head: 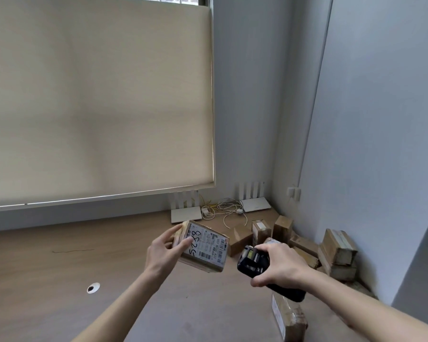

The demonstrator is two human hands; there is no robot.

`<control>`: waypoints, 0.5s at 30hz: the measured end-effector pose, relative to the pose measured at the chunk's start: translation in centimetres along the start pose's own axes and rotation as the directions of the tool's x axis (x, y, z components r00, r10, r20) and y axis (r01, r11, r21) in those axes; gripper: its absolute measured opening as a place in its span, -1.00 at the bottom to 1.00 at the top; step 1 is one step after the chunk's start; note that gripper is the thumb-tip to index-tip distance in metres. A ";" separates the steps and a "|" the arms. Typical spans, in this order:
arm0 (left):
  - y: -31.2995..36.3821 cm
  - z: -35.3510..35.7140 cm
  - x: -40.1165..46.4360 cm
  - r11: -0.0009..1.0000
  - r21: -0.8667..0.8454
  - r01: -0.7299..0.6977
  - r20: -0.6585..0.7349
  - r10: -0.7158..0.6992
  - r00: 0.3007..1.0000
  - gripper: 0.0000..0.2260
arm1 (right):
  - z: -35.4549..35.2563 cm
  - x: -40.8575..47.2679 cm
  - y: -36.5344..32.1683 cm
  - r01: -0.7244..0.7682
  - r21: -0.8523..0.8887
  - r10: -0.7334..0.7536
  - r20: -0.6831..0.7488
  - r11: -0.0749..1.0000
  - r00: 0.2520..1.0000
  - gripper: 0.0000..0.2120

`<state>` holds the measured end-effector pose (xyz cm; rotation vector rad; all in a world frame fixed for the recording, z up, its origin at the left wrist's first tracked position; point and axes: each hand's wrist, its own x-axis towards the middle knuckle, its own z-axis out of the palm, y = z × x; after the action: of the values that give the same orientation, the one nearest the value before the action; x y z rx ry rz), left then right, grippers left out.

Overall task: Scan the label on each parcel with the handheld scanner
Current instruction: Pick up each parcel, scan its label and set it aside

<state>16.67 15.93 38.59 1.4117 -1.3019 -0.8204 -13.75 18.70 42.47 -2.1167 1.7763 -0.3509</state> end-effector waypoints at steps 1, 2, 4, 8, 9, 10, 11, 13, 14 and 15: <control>0.1 -0.3 0.2 1.000 0.002 -0.004 0.004 0.004 1.000 -0.57 | -0.2 0.0 0.0 0.006 -0.059 -0.007 -0.010 0.998 1.000 -0.36; 0.2 -0.6 0.4 1.000 0.004 -0.004 0.007 0.004 1.000 -0.57 | -0.3 0.1 -0.1 0.008 -0.112 -0.010 -0.014 0.994 1.000 -0.37; 0.4 -1.1 0.5 1.000 0.018 -0.003 0.009 0.003 1.000 -0.54 | -0.5 0.1 -0.2 0.002 -0.207 -0.006 -0.018 0.978 1.000 -0.37; 0.8 -2.0 0.1 0.999 0.040 -0.005 0.006 0.004 1.000 -0.47 | -0.5 0.2 -0.8 -0.020 -0.328 0.008 -0.038 0.944 0.999 -0.37; 0.9 -2.2 -0.2 0.999 0.039 -0.004 0.002 0.004 1.000 -0.43 | -0.5 0.2 -1.0 -0.017 -0.359 0.002 -0.041 0.933 0.999 -0.37; 1.0 -2.5 -0.5 0.999 0.039 -0.002 -0.004 0.002 1.000 -0.40 | -0.5 0.2 -1.2 -0.015 -0.383 -0.003 -0.046 0.924 0.999 -0.37; 1.1 -2.7 -0.8 0.999 0.041 -0.001 -0.010 0.002 1.000 -0.40 | -0.5 0.2 -1.4 -0.017 -0.398 -0.004 -0.053 0.917 0.999 -0.36; 1.3 -3.2 -1.3 0.999 0.046 -0.002 -0.016 0.003 1.000 -0.41 | -0.5 0.2 -1.8 -0.022 -0.415 0.000 -0.052 0.910 0.999 -0.34; 1.5 -3.4 -1.7 0.999 0.047 -0.003 -0.020 0.004 1.000 -0.42 | -0.5 0.1 -2.1 -0.018 -0.420 -0.003 -0.049 0.908 0.999 -0.34; 1.6 -3.6 -1.9 0.999 0.047 -0.004 -0.024 0.006 1.000 -0.42 | -0.5 0.1 -2.4 -0.015 -0.418 -0.006 -0.048 0.908 0.999 -0.35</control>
<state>19.22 18.75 40.83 1.4506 -1.3130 -0.7713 -11.80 18.95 43.91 -2.4028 2.0301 -0.0138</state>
